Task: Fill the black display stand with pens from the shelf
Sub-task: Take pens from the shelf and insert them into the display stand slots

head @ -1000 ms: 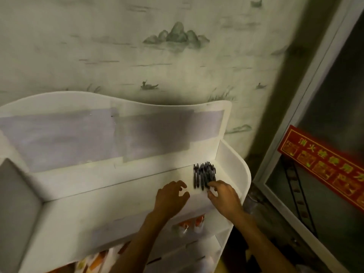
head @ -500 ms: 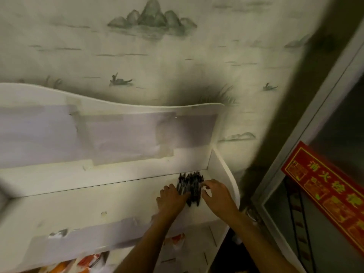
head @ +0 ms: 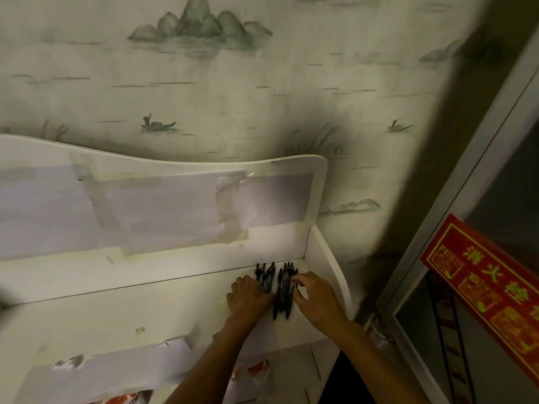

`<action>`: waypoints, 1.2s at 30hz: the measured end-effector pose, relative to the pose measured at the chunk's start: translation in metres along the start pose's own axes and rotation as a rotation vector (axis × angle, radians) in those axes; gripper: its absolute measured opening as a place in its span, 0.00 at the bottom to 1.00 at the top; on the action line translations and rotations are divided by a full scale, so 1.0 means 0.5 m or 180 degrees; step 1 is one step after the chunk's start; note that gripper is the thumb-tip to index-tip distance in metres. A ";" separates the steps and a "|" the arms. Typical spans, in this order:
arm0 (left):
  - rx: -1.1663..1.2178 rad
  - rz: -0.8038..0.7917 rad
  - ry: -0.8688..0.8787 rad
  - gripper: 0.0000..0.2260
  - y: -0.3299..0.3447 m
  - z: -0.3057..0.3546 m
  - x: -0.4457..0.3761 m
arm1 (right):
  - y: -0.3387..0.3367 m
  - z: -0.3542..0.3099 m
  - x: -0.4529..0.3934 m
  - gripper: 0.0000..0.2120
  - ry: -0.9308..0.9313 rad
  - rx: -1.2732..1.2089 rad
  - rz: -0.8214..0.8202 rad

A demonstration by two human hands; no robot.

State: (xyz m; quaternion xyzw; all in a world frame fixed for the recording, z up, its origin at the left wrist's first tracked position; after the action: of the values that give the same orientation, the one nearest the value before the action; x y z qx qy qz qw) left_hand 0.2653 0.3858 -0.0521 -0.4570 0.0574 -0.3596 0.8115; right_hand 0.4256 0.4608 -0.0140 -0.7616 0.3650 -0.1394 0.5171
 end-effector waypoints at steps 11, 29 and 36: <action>-0.0165 0.0049 -0.0170 0.12 -0.037 -0.035 -0.021 | 0.009 0.004 -0.004 0.14 -0.0127 -0.0022 -0.0179; 0.3108 0.1665 0.0031 0.07 -0.066 -0.131 0.055 | 0.016 -0.090 -0.052 0.17 -0.0451 0.0297 -0.0222; 0.3085 0.1854 -0.0144 0.07 -0.067 -0.149 0.049 | 0.010 -0.086 -0.057 0.15 -0.0551 0.0320 -0.0132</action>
State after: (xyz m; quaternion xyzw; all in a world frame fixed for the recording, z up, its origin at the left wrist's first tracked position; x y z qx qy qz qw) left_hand 0.2340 0.3071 -0.0629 -0.0051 -0.0080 -0.0963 0.9953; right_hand 0.3784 0.4502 0.0049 -0.7512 0.2957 -0.1019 0.5812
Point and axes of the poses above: each hand's wrist, its own x-axis away from the middle knuckle, its own y-axis out of the palm, z = x × y, the point moved 1 cm from there along -x, towards the middle knuckle, and after that the axes turned 12 degrees about x, right-handed, at the moved point
